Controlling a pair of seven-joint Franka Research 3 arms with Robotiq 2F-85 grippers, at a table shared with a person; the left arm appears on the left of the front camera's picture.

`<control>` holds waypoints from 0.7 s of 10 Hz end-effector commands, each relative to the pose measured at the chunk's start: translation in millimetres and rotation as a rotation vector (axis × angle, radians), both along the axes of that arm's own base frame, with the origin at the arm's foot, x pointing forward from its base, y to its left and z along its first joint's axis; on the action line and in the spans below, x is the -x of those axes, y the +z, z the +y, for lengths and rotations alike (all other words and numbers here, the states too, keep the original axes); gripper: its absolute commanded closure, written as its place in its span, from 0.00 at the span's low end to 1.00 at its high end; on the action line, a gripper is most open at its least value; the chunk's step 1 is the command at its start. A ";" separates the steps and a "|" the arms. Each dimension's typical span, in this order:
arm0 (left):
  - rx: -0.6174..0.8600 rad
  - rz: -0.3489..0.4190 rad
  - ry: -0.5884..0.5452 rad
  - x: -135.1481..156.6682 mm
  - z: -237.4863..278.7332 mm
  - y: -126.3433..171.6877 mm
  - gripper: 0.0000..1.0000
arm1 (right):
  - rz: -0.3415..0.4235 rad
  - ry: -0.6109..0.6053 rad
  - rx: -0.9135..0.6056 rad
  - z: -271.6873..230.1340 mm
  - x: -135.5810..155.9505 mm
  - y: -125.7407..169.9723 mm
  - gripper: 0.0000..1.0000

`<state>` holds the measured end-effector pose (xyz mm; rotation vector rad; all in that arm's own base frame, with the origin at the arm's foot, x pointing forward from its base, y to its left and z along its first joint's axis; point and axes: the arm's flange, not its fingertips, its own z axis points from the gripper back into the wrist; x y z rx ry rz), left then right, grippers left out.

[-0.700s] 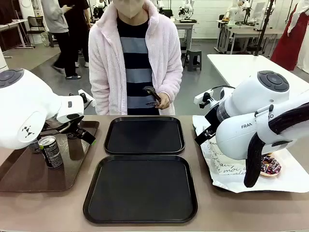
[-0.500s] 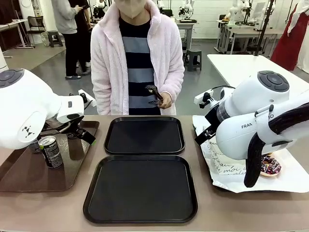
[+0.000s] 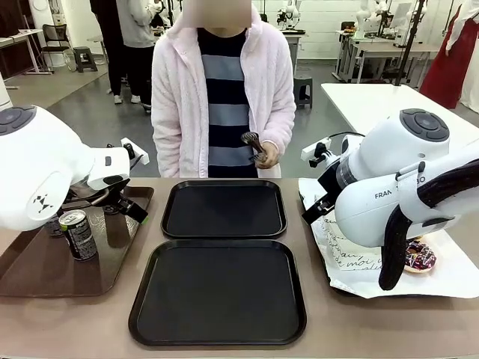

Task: Set up donuts and drinks on trays.
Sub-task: Pick up one Pepsi coke and place it on the Flat Tray.

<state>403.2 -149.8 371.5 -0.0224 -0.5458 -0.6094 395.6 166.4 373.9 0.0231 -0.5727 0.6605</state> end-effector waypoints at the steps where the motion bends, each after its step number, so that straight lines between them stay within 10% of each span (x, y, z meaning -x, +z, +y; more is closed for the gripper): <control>1: 0.000 0.000 0.000 0.1 0.1 -0.1 0.00 | 0.000 0.000 0.000 0.1 0.0 0.0 0.00; 5: 0.000 0.000 0.000 0.1 0.1 -0.1 0.00 | 0.000 0.000 0.000 0.0 0.0 0.0 0.00; 7: -0.036 0.050 -0.028 35.8 -22.3 31.3 0.00 | 0.041 0.027 0.056 -3.6 54.2 42.4 0.00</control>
